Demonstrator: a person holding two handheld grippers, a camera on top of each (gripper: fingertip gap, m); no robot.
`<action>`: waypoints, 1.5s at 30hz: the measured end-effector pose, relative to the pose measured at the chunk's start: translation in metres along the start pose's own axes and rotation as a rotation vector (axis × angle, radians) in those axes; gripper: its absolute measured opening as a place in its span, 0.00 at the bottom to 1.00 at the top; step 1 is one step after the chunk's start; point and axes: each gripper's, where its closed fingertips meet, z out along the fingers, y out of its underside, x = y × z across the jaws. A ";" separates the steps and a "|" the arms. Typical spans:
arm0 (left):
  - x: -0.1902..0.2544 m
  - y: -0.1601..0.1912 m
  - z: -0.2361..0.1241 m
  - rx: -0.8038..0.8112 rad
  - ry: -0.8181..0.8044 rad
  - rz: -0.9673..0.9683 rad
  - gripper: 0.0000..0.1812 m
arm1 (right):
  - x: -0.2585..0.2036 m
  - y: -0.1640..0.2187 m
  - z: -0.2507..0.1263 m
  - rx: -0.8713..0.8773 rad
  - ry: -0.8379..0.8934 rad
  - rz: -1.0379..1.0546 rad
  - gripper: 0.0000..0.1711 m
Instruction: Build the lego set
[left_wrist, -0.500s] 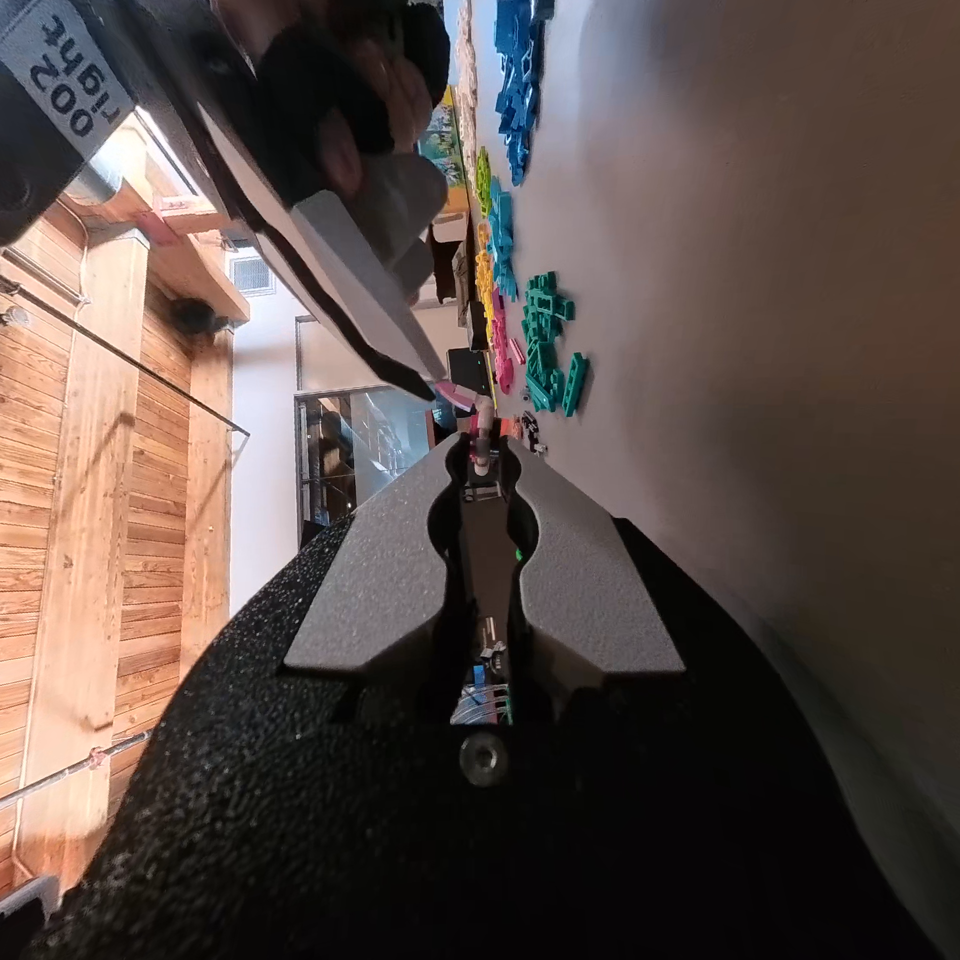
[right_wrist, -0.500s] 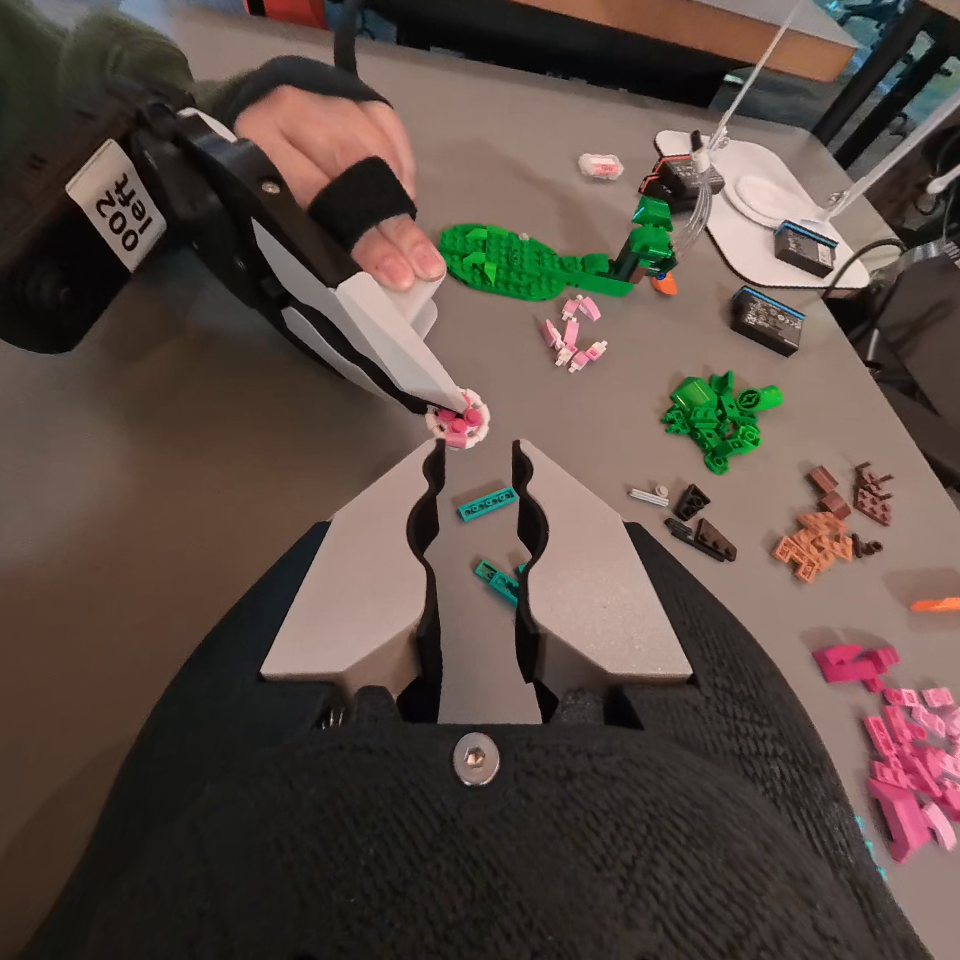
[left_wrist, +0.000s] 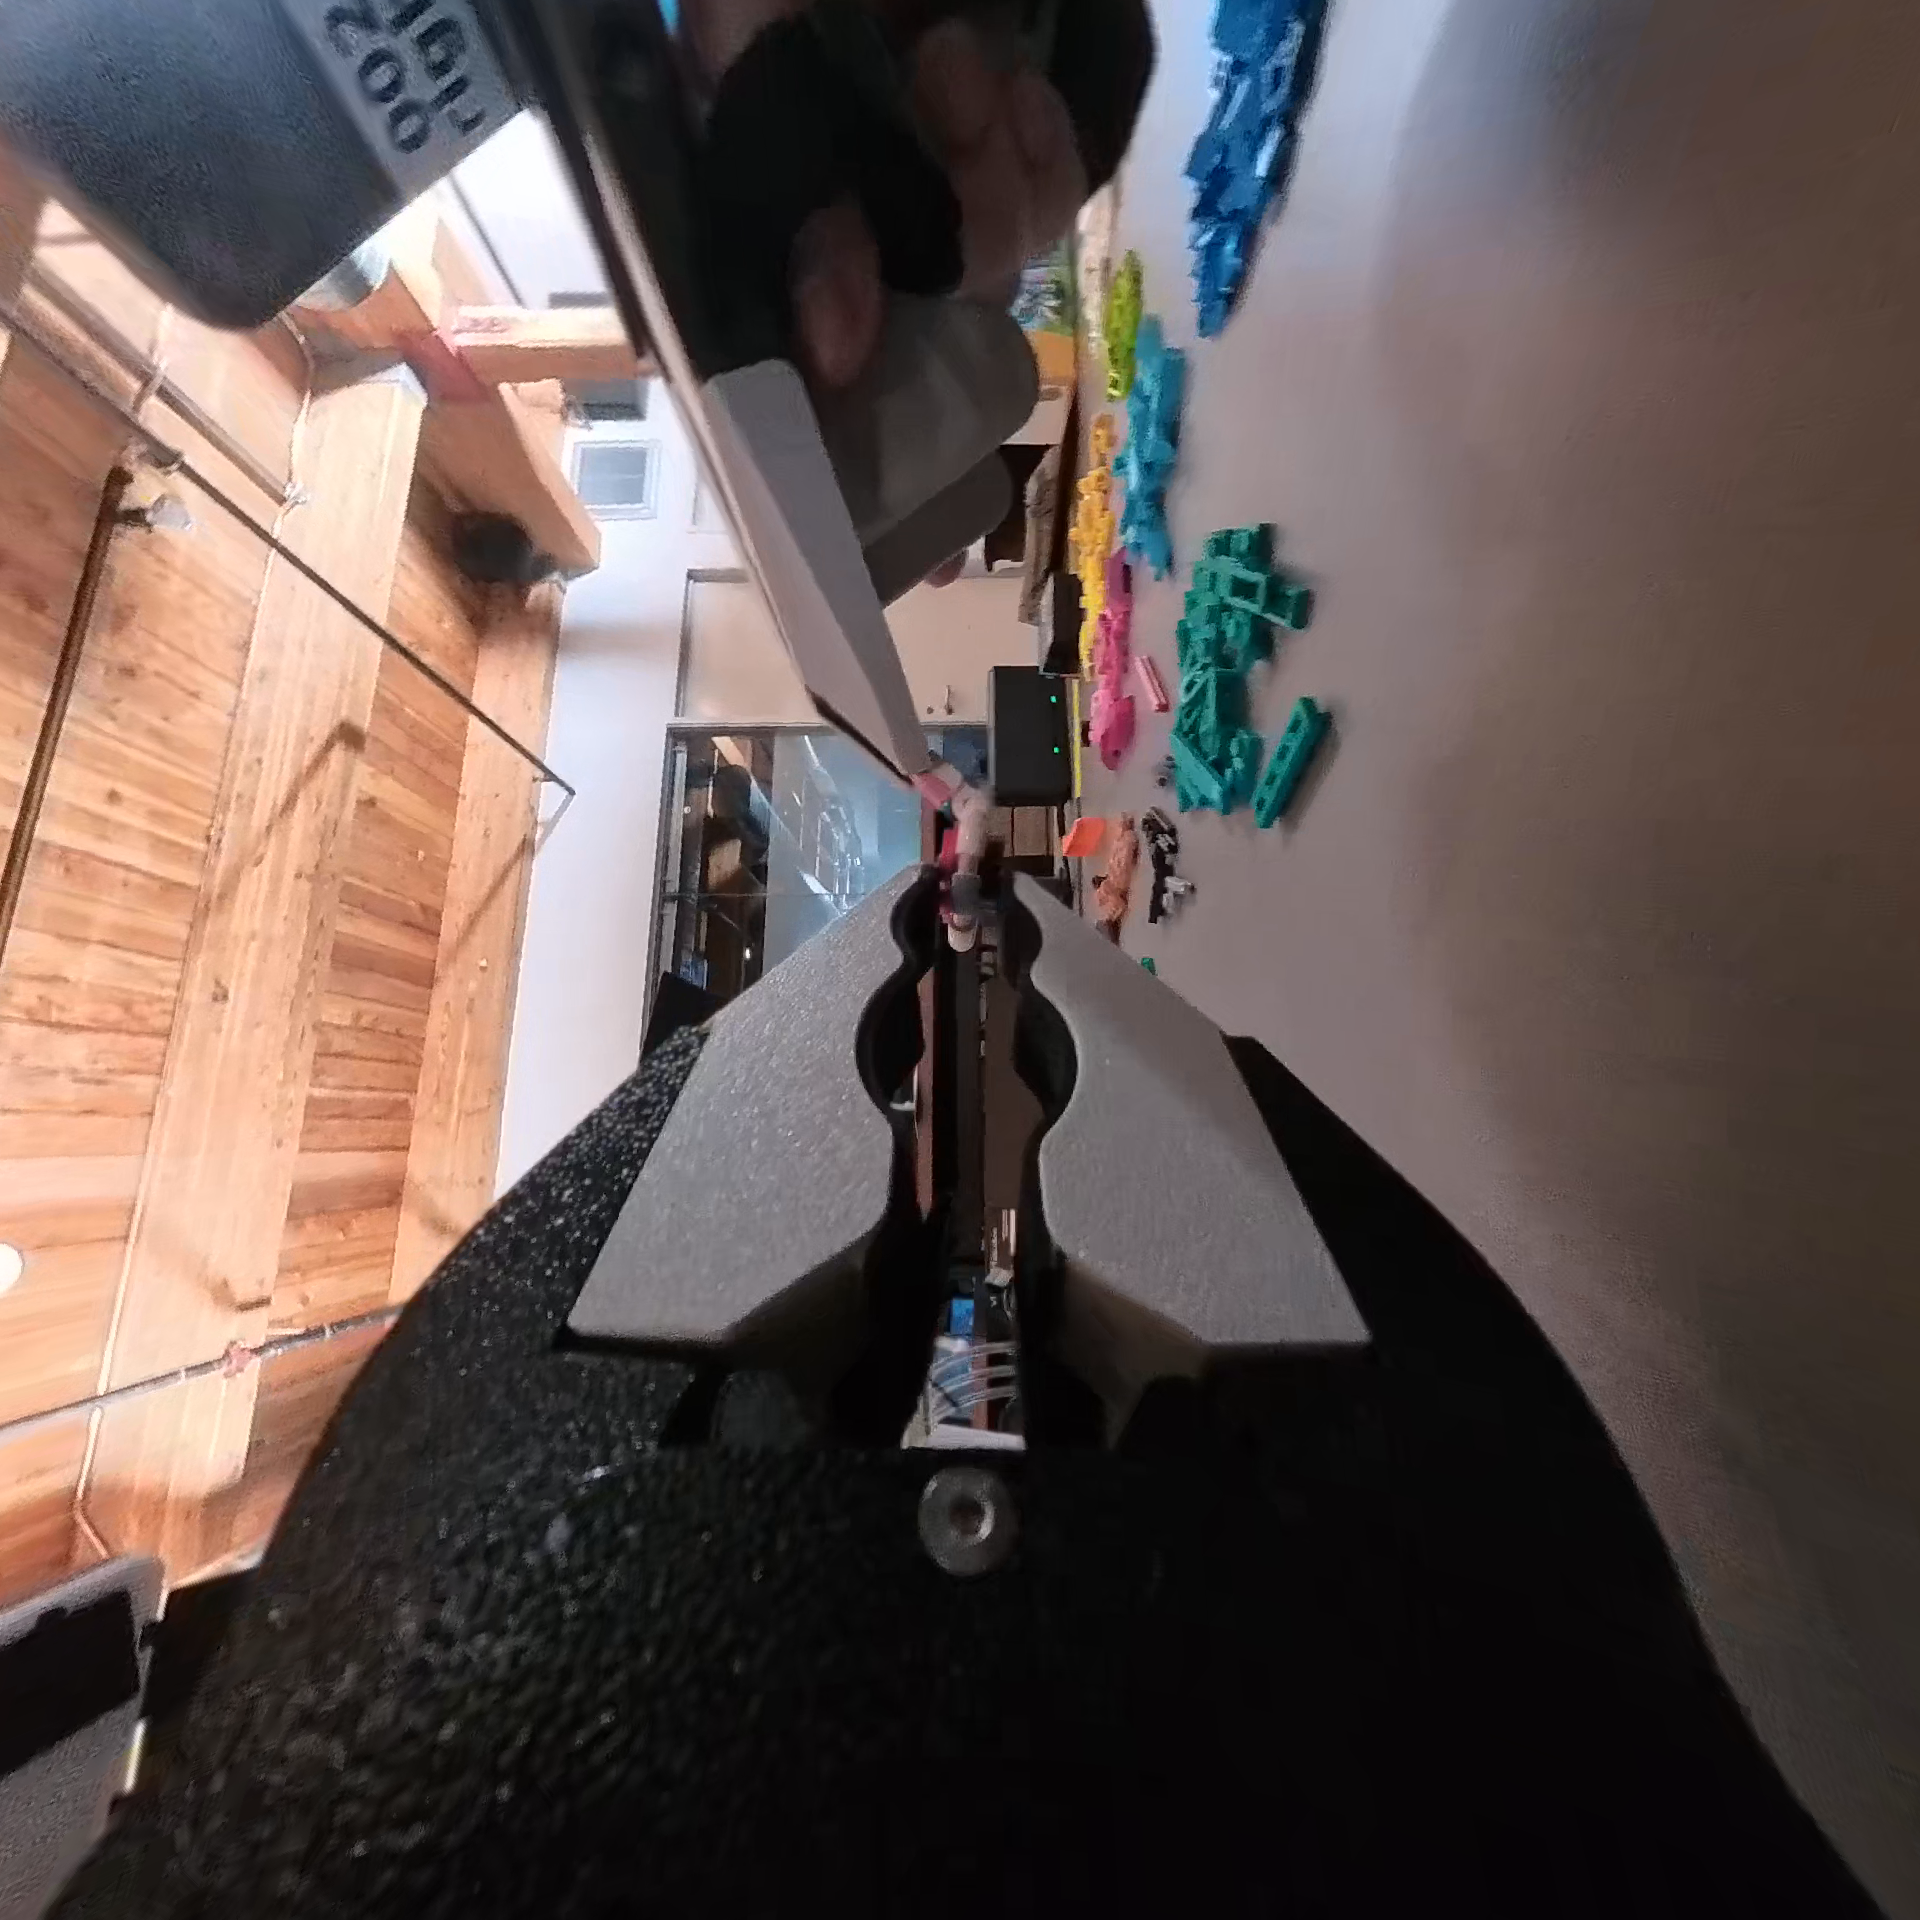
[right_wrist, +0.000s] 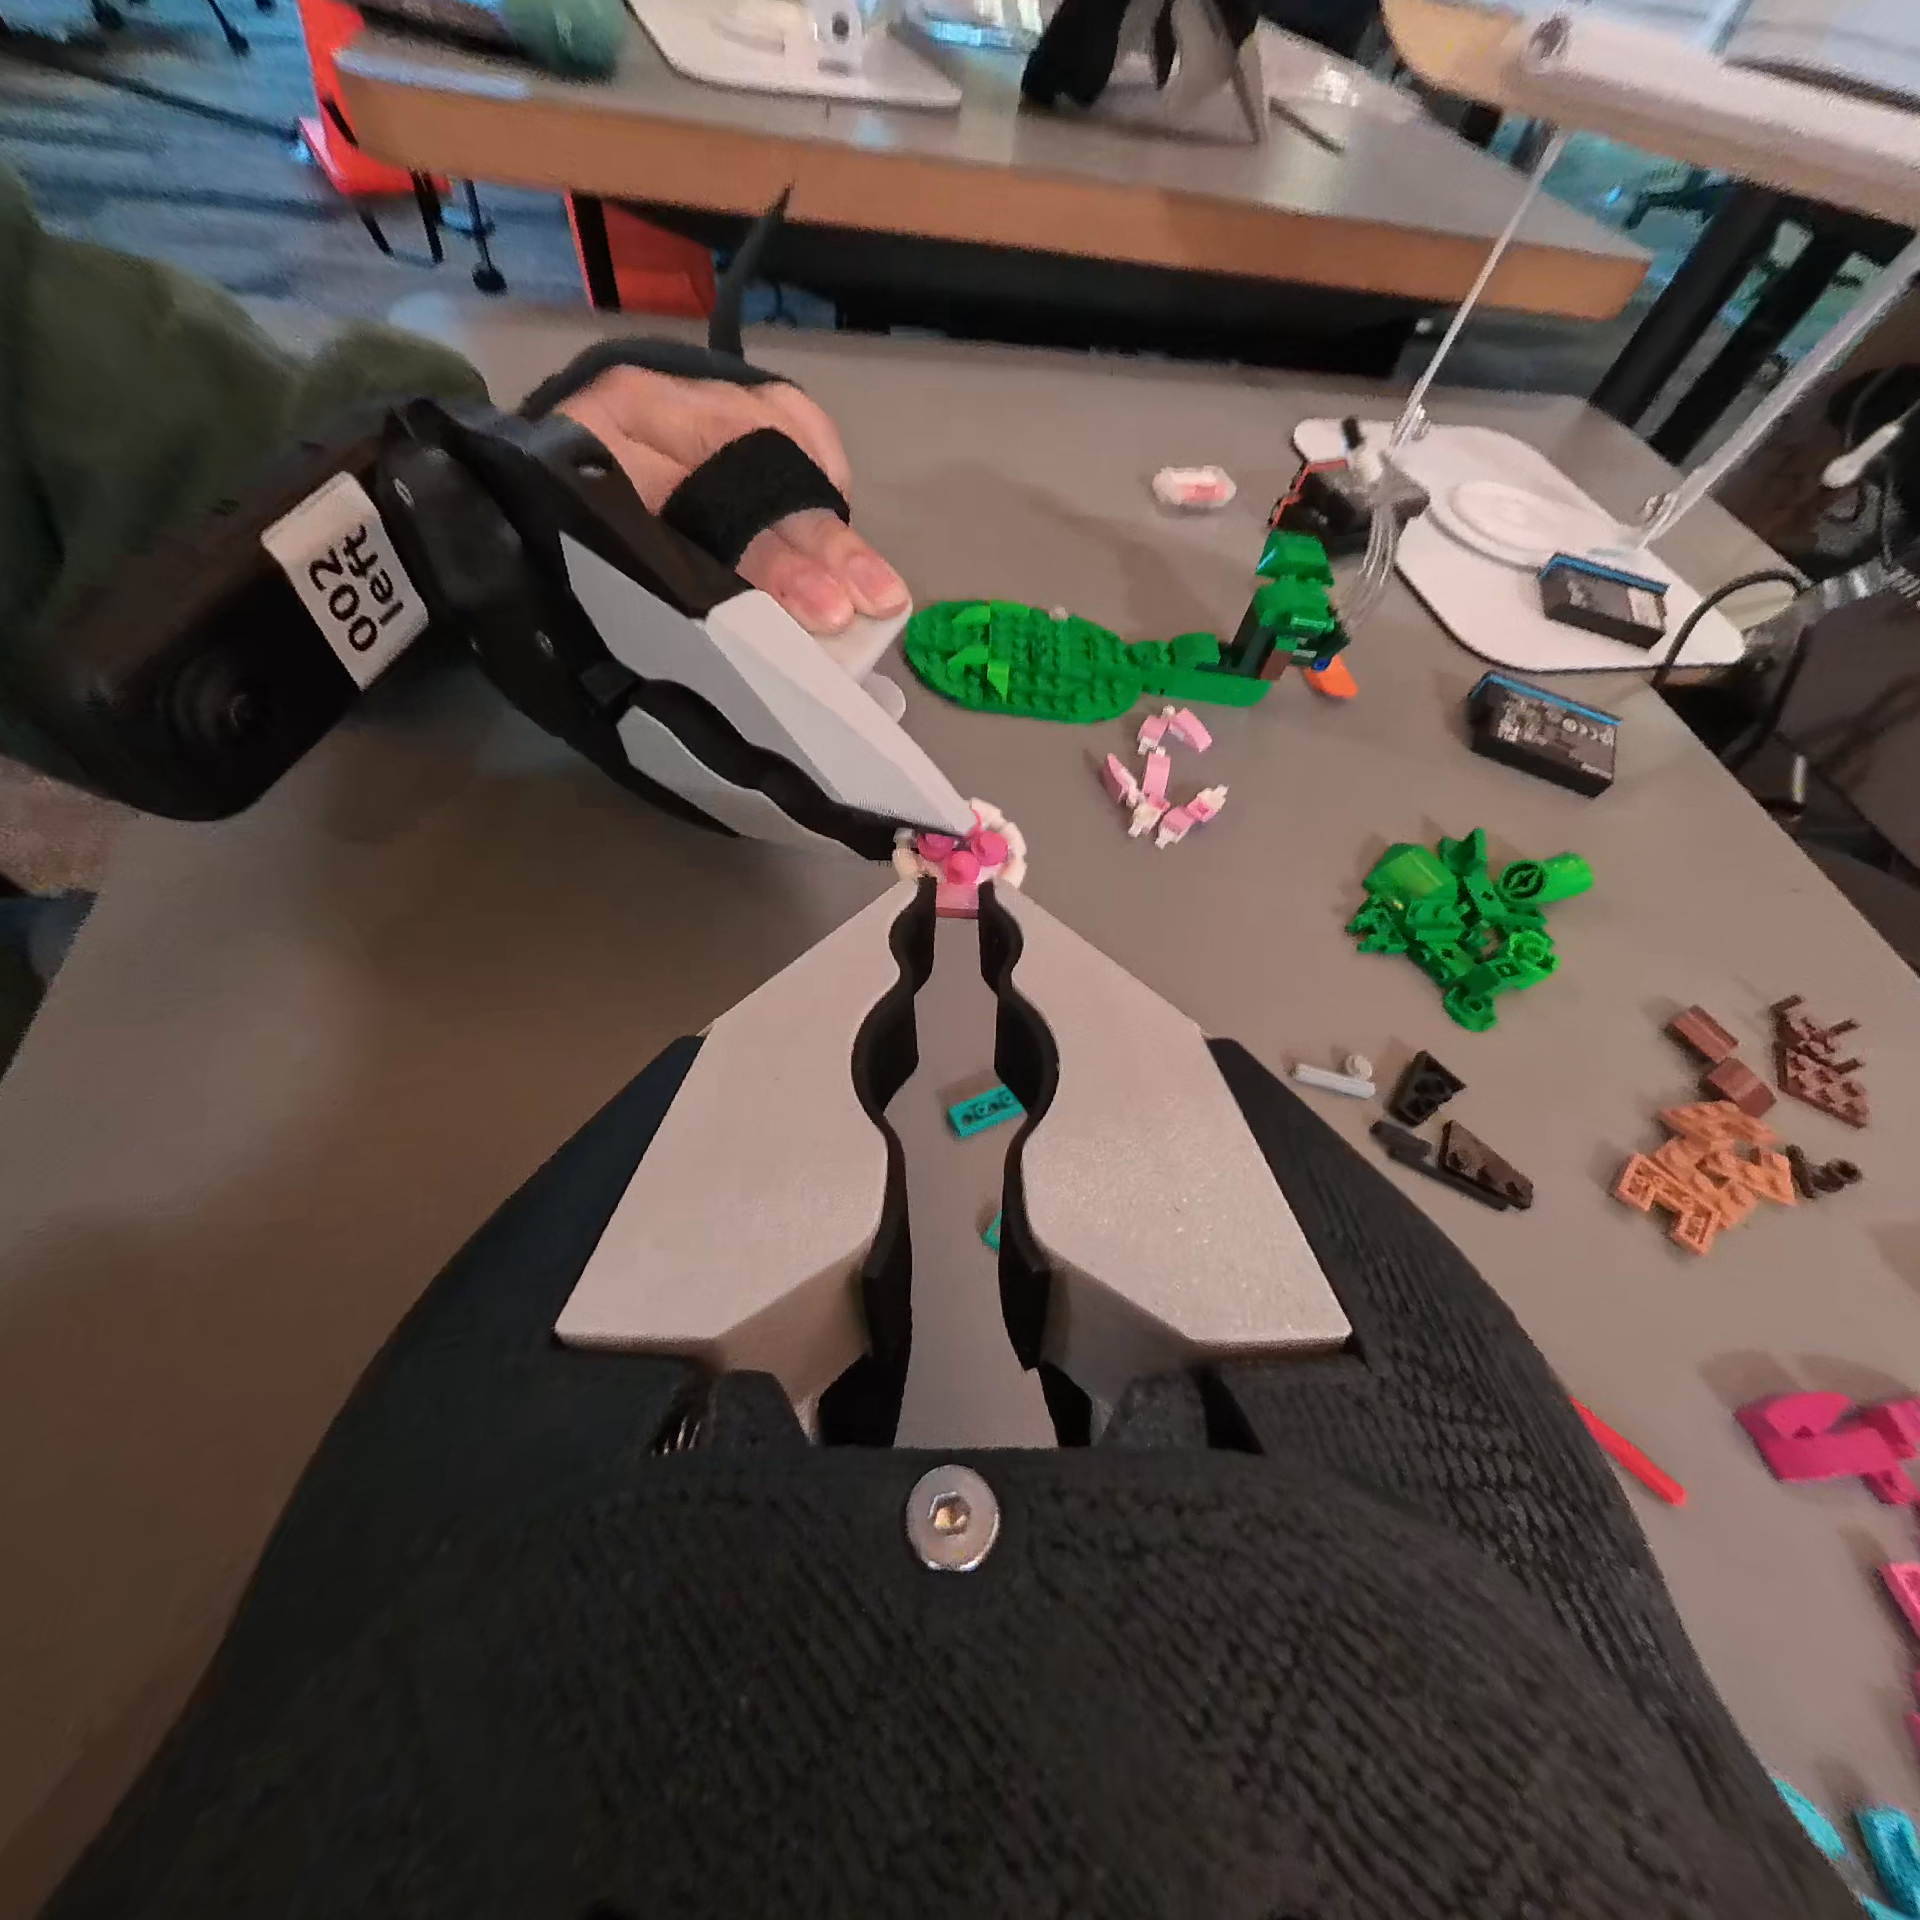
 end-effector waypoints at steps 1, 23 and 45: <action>-0.003 0.001 0.000 -0.002 -0.013 -0.013 0.04 | 0.000 -0.003 -0.001 0.023 0.000 0.000 0.04; -0.018 0.007 -0.004 -0.014 -0.075 -0.094 0.04 | 0.000 -0.006 -0.002 0.059 -0.013 0.006 0.12; 0.003 0.012 0.003 -0.024 0.052 -0.100 0.04 | 0.011 0.084 -0.001 -0.511 0.075 -0.136 0.15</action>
